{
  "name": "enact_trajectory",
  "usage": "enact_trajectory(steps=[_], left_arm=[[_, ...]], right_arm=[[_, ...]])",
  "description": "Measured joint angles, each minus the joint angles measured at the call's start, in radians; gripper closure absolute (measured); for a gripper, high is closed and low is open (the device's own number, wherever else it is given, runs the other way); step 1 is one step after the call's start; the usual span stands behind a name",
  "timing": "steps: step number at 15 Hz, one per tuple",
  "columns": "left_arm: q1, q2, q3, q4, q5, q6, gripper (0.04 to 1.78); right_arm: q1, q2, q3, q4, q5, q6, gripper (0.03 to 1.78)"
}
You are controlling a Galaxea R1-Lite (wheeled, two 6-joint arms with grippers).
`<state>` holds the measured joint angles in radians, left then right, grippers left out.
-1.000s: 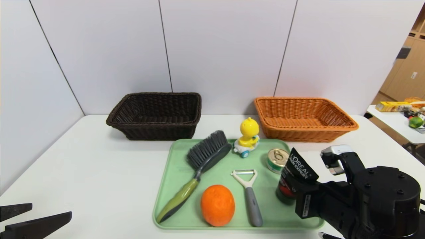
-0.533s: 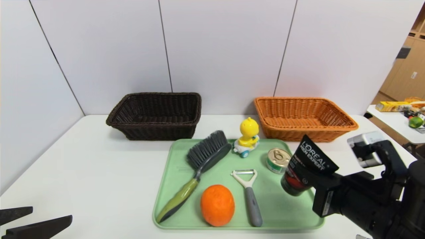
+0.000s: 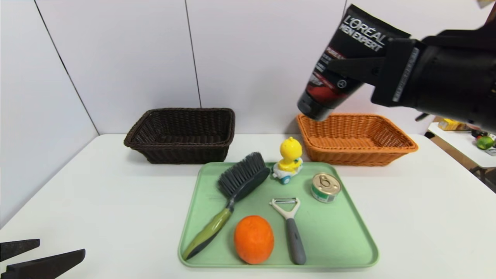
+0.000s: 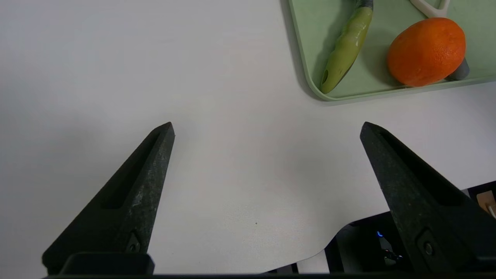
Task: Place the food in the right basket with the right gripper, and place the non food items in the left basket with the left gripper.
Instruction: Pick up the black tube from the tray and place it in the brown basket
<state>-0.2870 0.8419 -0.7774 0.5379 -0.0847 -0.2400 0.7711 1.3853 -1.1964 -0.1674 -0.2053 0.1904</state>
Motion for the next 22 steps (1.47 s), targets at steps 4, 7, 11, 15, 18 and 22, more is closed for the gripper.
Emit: enact_trajectory(steps=[4,7,11,15,18,22], left_arm=[[0.000,0.000,0.004,-0.016,0.007,-0.003,0.13],[0.000,0.002,0.007,-0.014,0.008,-0.001,0.13],[0.001,0.002,0.020,-0.006,0.009,0.000,0.13],[0.003,-0.002,0.029,-0.004,0.011,0.000,0.13],[0.003,-0.003,0.033,-0.002,0.012,0.000,0.13],[0.004,-0.010,0.035,-0.001,0.011,0.000,0.13]], right_arm=[[-0.010,0.245,-0.235,-0.011,0.085,0.001,1.54],[-0.011,0.445,-0.332,-0.160,0.096,0.003,1.54],[-0.011,0.661,-0.421,-0.343,0.092,0.009,1.54],[-0.001,0.820,-0.522,-0.487,0.039,0.009,1.54],[0.008,0.903,-0.585,-0.528,0.026,0.009,1.54],[0.009,0.994,-0.669,-0.522,-0.007,0.007,1.54]])
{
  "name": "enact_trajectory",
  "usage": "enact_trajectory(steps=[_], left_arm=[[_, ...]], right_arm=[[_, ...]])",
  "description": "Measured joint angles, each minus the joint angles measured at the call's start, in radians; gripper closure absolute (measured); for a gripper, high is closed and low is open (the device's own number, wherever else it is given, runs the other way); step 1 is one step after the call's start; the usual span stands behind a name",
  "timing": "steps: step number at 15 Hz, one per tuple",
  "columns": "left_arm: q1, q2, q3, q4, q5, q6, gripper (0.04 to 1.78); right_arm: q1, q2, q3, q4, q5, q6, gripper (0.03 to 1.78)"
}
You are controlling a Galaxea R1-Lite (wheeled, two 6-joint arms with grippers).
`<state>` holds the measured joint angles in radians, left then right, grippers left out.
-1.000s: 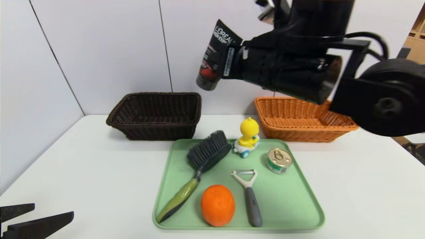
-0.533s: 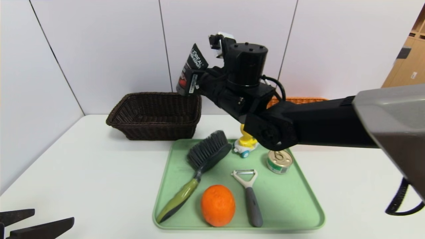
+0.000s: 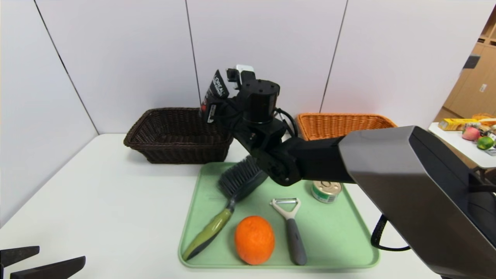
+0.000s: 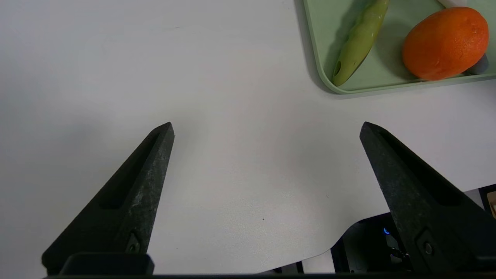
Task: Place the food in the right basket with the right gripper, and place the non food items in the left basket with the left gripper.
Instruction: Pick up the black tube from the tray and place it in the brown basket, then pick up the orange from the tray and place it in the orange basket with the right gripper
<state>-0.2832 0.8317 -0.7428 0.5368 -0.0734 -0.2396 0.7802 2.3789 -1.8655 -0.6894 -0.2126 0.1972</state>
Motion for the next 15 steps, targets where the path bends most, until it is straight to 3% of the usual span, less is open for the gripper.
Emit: enact_trajectory(steps=[2,7,12,15], left_arm=[[0.001,-0.003,0.000,0.001,0.000,0.000,0.13],[0.001,-0.006,0.002,0.001,-0.001,0.000,0.13],[0.001,-0.009,0.000,0.000,-0.001,0.001,0.13],[0.001,-0.008,-0.018,-0.011,-0.001,-0.005,0.13]], right_arm=[[0.001,0.027,-0.014,0.006,-0.001,-0.001,1.54],[0.000,0.068,-0.043,0.006,-0.001,-0.003,0.87],[0.000,0.063,-0.080,0.030,-0.007,-0.005,0.50],[0.010,-0.037,-0.082,0.102,-0.028,-0.014,0.38]])
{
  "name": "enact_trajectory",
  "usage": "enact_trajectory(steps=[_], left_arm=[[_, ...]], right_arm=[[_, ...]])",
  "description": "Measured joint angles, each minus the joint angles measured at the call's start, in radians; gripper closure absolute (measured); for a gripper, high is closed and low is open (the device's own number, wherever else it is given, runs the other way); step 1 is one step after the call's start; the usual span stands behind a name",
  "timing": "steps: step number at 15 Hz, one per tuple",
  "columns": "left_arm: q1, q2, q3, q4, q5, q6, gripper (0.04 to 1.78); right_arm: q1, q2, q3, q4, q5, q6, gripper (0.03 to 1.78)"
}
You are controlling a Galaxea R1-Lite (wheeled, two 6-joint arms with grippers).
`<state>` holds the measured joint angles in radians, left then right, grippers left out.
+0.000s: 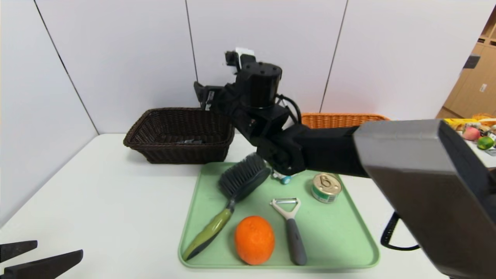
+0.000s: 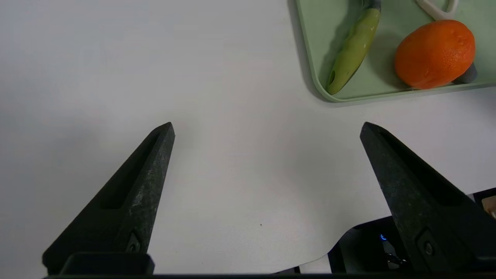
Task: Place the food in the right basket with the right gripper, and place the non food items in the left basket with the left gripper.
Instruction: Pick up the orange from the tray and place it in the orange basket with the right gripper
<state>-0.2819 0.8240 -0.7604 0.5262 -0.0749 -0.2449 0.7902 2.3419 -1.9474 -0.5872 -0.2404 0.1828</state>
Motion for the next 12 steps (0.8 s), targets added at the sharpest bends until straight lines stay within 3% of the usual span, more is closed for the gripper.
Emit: enact_trajectory(steps=[2,5,9,12], left_arm=[[0.000,0.001,-0.015,0.000,0.000,-0.006,0.13],[0.000,0.008,-0.038,0.000,-0.002,-0.048,0.13],[0.000,0.034,-0.087,0.000,-0.007,-0.053,0.13],[-0.002,0.055,-0.114,0.001,-0.008,-0.052,0.13]], right_arm=[[0.006,-0.119,0.000,0.132,-0.015,-0.004,0.32],[0.009,-0.334,0.000,0.527,-0.020,0.023,0.25],[0.009,-0.541,0.002,1.071,-0.017,0.165,0.19],[-0.002,-0.632,0.022,1.371,-0.009,0.282,0.16]])
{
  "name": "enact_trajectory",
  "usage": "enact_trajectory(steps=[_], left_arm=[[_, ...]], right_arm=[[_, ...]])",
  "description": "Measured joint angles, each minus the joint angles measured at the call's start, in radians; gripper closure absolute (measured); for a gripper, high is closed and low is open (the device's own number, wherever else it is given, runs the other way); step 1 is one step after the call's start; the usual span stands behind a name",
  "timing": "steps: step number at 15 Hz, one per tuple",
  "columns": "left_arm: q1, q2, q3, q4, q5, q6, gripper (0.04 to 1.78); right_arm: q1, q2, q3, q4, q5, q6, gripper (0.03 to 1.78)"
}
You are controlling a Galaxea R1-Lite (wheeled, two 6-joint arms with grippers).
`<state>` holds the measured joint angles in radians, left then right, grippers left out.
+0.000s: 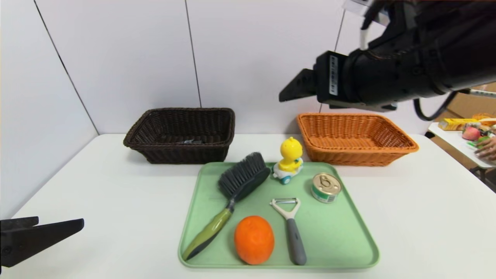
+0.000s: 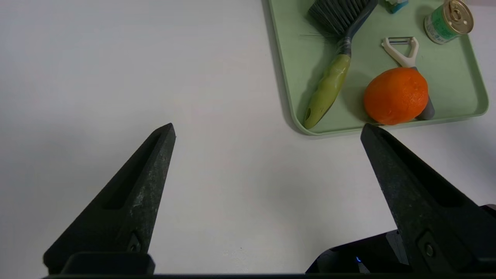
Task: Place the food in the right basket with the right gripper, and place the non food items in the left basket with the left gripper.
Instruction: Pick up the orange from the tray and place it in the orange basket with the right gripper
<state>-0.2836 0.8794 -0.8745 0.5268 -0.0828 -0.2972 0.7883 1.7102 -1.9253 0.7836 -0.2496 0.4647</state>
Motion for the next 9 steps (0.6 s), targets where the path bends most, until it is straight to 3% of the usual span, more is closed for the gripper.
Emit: enact_trajectory(steps=[2,5,9], left_arm=[[-0.001,0.006,-0.004,0.002,-0.001,0.000,0.13],[-0.002,0.010,-0.005,0.006,-0.001,0.000,0.13],[-0.002,0.009,-0.002,0.005,-0.002,0.000,0.13]], right_arm=[[-0.002,-0.051,0.064,0.089,0.035,0.033,0.15],[0.007,-0.117,0.217,0.100,0.085,0.057,0.13],[0.106,-0.092,0.251,0.100,0.142,0.239,0.12]])
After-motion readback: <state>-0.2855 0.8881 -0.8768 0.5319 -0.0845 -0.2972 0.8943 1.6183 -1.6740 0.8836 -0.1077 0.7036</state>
